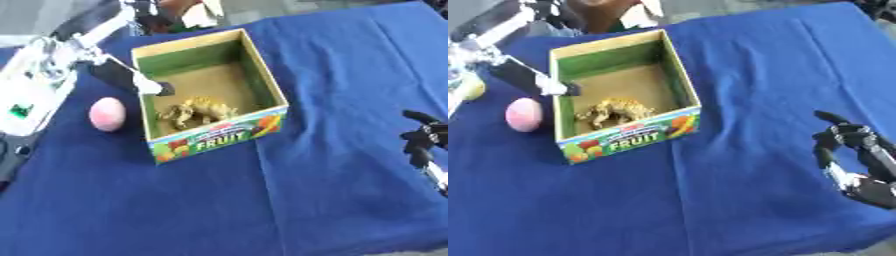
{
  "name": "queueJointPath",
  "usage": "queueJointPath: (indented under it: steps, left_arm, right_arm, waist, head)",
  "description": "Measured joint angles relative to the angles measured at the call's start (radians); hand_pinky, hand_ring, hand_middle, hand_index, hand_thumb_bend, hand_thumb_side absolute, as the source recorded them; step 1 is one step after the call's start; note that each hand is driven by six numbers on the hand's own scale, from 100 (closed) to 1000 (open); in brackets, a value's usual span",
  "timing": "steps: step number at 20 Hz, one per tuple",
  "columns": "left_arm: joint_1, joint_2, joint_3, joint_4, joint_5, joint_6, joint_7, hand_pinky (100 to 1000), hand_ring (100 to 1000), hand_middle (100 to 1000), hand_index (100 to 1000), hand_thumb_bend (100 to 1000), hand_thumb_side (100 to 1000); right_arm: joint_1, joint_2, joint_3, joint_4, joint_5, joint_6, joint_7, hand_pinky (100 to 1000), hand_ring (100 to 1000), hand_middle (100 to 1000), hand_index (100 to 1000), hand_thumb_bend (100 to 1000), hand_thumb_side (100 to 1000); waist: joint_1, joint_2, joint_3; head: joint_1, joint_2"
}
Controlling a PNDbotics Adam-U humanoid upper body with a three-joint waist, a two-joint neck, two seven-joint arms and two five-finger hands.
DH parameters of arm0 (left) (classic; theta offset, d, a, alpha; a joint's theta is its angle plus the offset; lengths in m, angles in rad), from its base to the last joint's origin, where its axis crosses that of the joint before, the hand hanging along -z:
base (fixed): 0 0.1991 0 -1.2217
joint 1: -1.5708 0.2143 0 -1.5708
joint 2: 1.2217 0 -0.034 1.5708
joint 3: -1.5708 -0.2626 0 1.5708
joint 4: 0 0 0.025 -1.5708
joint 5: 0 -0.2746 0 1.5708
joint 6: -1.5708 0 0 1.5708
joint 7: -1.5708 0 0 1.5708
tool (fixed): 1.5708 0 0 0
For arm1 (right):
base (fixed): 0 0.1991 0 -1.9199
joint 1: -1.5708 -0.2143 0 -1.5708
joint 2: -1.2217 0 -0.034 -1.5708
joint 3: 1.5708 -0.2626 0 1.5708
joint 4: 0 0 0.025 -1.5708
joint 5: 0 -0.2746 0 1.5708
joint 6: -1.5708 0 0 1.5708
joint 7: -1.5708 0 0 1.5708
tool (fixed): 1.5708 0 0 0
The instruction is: Pick up objects on the table and place them in the box.
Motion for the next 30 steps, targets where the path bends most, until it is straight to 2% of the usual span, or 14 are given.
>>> queueJointPath:
  steps: [5, 11, 15, 20, 24, 26, 30]
  left_arm:
    - [0.116, 0.026, 0.035, 0.011, -0.014, 0.08, 0.071, 756, 752, 670, 791, 625, 197]
    - [0.19, 0.025, 0.05, 0.071, -0.02, 0.107, 0.078, 749, 743, 647, 777, 613, 214]
    - [0.206, 0.023, 0.052, 0.125, -0.018, 0.107, 0.054, 747, 739, 637, 772, 619, 225]
    - [0.21, 0.009, 0.049, 0.185, -0.018, 0.095, 0.018, 746, 735, 626, 767, 625, 233]
    - [0.209, 0.005, 0.035, 0.218, -0.018, 0.08, -0.02, 745, 732, 622, 767, 634, 243]
    - [0.203, 0.002, 0.027, 0.232, -0.018, 0.072, -0.04, 739, 724, 613, 762, 628, 244]
    - [0.176, -0.006, 0.009, 0.269, -0.019, 0.068, -0.044, 695, 653, 536, 700, 563, 263]
  right_arm:
    - [0.007, -0.002, -0.004, 0.0, 0.001, -0.001, -0.005, 781, 1000, 479, 458, 100, 522]
    - [0.011, -0.005, -0.008, 0.0, 0.001, -0.002, -0.012, 782, 1000, 479, 458, 100, 522]
    - [0.014, -0.006, -0.011, 0.0, 0.001, -0.002, -0.012, 782, 1000, 479, 458, 100, 522]
    - [0.014, -0.006, -0.013, 0.0, 0.001, -0.002, -0.013, 783, 1000, 479, 458, 100, 525]
    - [0.014, -0.006, -0.013, 0.0, 0.001, -0.001, -0.013, 783, 1000, 479, 458, 100, 527]
    - [0.014, -0.006, -0.013, 0.0, 0.001, -0.001, -0.014, 783, 1000, 479, 458, 100, 528]
    - [0.014, -0.006, -0.013, 0.0, 0.001, -0.001, -0.013, 783, 1000, 479, 458, 100, 530]
  waist:
    - [-0.006, -0.005, 0.013]
    - [-0.009, -0.005, 0.018]
    - [-0.012, -0.005, 0.018]
    - [-0.012, -0.005, 0.018]
    - [-0.012, -0.005, 0.017]
    - [-0.012, -0.004, 0.017]
    - [-0.014, -0.004, 0.017]
  head:
    - [-0.011, 0.0]
    - [-0.017, 0.001]
    - [-0.012, 0.004]
    - [0.031, 0.005]
    - [0.046, 0.013]
    - [0.048, 0.014]
    - [0.049, 0.015]
